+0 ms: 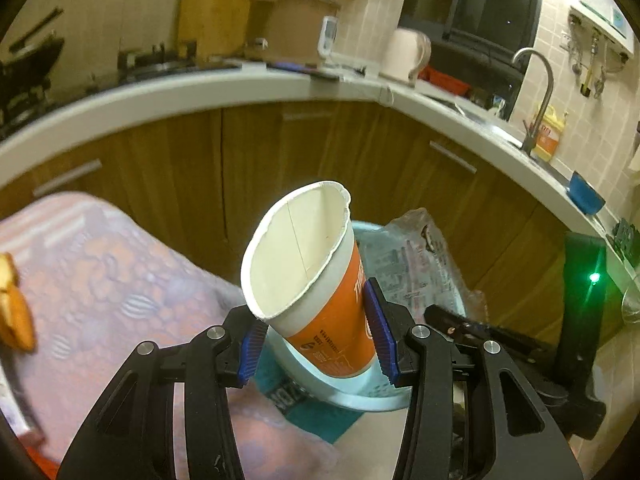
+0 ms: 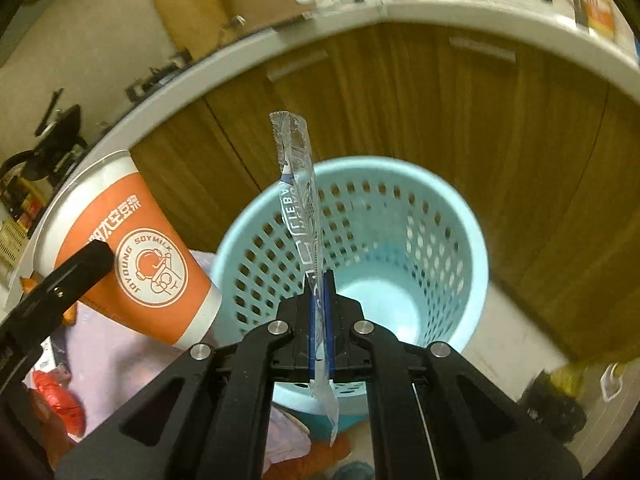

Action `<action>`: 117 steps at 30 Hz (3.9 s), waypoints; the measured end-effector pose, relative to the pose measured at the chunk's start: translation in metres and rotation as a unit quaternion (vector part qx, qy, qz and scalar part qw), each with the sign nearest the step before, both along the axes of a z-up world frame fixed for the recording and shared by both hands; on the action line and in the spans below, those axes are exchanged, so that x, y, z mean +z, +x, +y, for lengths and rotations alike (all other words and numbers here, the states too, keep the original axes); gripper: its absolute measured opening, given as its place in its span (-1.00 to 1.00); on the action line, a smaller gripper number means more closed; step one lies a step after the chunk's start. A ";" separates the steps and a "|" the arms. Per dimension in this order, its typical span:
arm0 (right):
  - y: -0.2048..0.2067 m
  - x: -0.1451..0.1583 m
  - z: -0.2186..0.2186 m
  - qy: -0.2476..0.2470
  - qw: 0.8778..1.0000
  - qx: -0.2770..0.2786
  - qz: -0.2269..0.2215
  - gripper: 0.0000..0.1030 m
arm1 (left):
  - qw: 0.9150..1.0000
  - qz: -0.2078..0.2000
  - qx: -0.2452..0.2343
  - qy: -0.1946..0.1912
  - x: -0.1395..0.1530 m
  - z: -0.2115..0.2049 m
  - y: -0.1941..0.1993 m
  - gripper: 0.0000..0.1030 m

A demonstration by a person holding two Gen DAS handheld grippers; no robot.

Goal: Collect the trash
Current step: 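Carry the cup and wrapper over the blue basket and open both tools, then grasp the red-and-white paper cup with the left tool while the right tool grasps the red bag, then carry the red cup and red bag over the basket and open both tools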

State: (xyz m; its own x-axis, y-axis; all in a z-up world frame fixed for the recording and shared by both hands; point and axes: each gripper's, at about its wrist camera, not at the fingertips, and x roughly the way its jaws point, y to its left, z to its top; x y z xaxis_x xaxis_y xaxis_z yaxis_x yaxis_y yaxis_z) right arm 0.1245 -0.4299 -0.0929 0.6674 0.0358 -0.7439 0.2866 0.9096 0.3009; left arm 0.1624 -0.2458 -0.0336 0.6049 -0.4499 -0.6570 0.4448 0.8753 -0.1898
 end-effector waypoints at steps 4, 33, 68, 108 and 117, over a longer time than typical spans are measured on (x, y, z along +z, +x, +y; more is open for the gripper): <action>-0.002 -0.007 0.003 -0.011 1.000 -0.001 0.007 -0.96 | 1.000 0.009 -0.007 0.007 -0.014 -0.009 0.008 -0.13; -0.012 -0.005 -0.002 -0.033 0.999 -0.025 0.034 -0.14 | 0.999 0.018 -0.011 0.041 -0.021 -0.004 -0.010 0.36; -0.058 0.046 0.303 -0.064 0.940 0.318 -0.105 0.00 | 0.913 -0.036 0.405 0.018 0.033 0.391 -0.089 0.44; -0.077 0.048 0.312 -0.065 0.916 0.384 -0.091 -0.30 | 0.918 0.005 0.397 0.016 0.011 0.409 -0.082 0.42; -0.089 0.083 0.264 -0.067 0.927 0.341 -0.140 -0.30 | 0.943 -0.058 0.327 0.007 0.062 0.332 -0.106 0.42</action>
